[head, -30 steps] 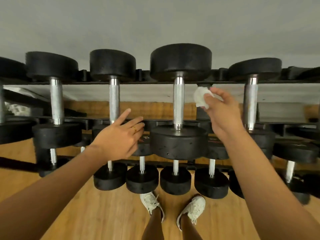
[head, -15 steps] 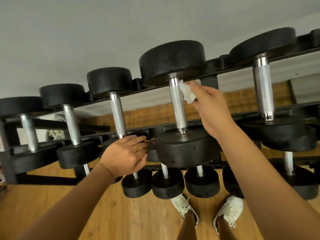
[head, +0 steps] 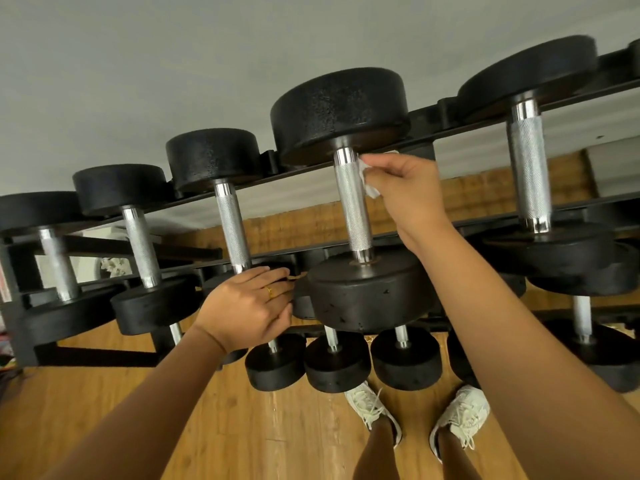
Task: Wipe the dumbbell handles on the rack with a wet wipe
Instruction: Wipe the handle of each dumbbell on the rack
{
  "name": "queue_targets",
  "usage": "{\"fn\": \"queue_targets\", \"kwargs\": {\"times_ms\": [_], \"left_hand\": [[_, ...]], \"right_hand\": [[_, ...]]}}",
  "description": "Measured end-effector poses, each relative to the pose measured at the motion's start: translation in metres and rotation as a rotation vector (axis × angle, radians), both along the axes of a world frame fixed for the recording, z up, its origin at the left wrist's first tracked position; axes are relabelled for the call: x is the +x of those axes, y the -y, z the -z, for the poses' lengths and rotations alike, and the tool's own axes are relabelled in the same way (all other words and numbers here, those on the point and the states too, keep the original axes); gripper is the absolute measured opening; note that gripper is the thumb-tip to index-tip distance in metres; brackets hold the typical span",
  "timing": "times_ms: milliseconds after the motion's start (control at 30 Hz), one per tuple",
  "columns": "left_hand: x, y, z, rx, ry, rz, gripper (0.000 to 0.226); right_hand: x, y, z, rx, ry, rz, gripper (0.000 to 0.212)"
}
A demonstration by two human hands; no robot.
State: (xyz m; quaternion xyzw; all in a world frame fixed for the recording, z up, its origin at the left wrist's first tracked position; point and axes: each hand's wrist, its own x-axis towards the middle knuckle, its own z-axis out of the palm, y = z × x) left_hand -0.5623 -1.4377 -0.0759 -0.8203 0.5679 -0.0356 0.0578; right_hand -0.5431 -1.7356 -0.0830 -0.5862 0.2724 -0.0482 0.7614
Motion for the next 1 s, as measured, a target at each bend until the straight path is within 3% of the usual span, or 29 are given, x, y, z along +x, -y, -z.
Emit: {"fn": "queue_targets", "kwargs": {"times_ms": [167,367,567,800,1000], "left_hand": [[0.001,0.0,0.0,-0.017,0.009,0.017,0.033],[0.001,-0.002,0.002,-0.016,0.015,0.022,0.035],[0.001,-0.001,0.0,-0.001,0.016,0.019,0.037],[0.001,-0.001,0.001,0.012,0.035,0.018,0.037],[0.002,-0.001,0.001,0.014,0.018,0.018,0.04]], "right_hand": [[-0.004,0.007,0.002,0.18,0.007,-0.066,0.019],[0.008,0.007,-0.001,0.177,0.026,-0.015,0.018],[0.006,-0.001,-0.006,0.262,-0.083,0.053,0.017],[-0.007,0.009,-0.005,0.084,0.012,-0.07,0.02],[0.003,0.008,-0.009,-0.008,0.037,-0.041,0.02]]}}
